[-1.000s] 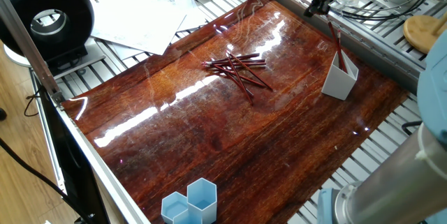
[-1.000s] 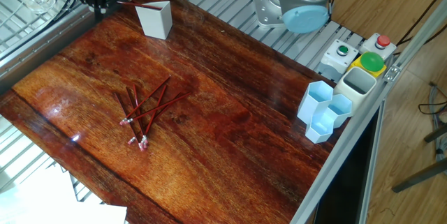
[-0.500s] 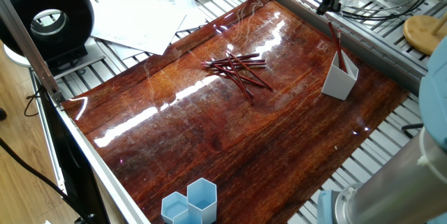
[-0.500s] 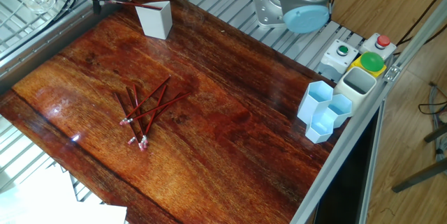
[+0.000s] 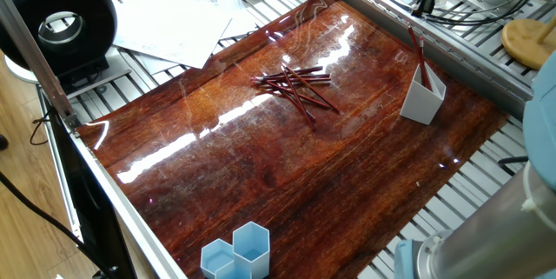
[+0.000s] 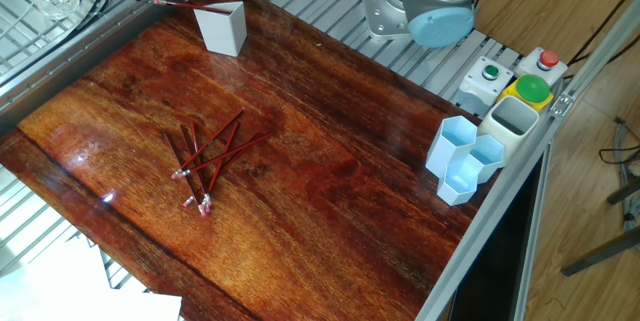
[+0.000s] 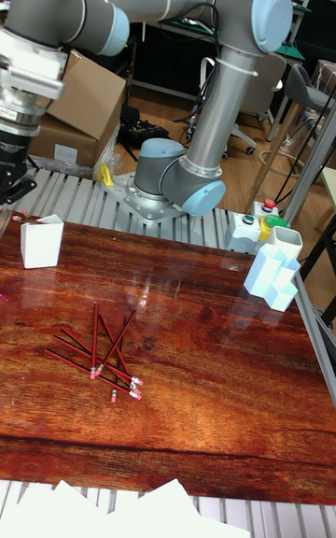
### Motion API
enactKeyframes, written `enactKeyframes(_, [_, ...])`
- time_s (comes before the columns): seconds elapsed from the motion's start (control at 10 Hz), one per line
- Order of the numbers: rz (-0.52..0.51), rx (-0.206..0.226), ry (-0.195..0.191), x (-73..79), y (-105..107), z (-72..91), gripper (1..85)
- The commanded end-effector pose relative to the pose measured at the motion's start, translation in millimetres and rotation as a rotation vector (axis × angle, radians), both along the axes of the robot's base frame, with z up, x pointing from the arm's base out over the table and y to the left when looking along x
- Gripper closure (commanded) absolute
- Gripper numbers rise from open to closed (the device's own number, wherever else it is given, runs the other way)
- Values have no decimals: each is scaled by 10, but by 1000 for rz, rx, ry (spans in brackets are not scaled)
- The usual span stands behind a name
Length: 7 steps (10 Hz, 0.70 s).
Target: Put the pen into the pen holder
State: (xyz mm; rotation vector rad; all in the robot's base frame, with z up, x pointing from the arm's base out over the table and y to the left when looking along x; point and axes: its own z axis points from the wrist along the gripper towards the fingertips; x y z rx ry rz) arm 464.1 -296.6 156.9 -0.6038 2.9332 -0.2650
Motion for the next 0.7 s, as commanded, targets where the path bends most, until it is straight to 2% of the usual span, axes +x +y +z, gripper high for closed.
enactKeyframes(0.0, [-176, 136, 87, -271, 290, -40, 847])
enactKeyframes(0.1, [-203, 115, 122, -374, 238, -43, 847])
enactKeyframes(0.2, [-225, 81, 132, -413, 151, -38, 847])
enactKeyframes(0.4, [-226, 77, 117, -377, 135, -36, 847])
enactKeyframes(0.6, [-228, 51, 124, -401, 71, -29, 847])
